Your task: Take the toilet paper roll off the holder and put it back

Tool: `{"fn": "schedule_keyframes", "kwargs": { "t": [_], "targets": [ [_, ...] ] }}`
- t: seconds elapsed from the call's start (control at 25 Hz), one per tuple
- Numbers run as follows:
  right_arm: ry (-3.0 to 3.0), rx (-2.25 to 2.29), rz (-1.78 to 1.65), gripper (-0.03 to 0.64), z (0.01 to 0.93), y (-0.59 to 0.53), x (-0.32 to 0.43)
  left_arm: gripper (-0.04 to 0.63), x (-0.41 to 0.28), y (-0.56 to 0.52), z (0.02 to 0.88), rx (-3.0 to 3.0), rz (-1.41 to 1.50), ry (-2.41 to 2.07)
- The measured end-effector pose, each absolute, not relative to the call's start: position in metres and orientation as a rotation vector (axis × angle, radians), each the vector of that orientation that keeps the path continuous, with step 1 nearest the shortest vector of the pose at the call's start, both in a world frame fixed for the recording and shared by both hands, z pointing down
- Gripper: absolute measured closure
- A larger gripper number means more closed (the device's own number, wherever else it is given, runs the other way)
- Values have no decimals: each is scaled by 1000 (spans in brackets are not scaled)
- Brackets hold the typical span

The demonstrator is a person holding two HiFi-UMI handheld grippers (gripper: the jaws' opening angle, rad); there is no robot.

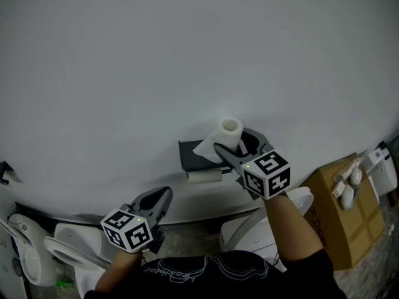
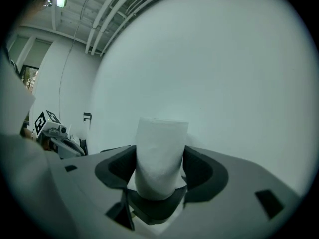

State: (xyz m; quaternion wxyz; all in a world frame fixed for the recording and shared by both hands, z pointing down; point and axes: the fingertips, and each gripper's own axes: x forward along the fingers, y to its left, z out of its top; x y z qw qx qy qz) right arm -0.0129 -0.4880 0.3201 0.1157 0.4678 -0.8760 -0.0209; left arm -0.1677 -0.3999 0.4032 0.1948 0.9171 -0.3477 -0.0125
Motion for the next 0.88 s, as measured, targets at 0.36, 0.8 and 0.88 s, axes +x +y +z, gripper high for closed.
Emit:
{"fn": "schedule_keyframes", "kwargs": {
  "t": [0.36,0.8,0.88],
  "targets": [
    [-2595,1396,-41,310,322,-490,-11,591,-173,-407,404,2556,-63,-963],
    [-2741,1436,-42,225,301,-465,0,591,-175,-405,423,2510,-48,-968],
    [-2795,1456,-6,250,294,-452,5,591,-171,-402,419,2519,-48,-965]
  ]
}}
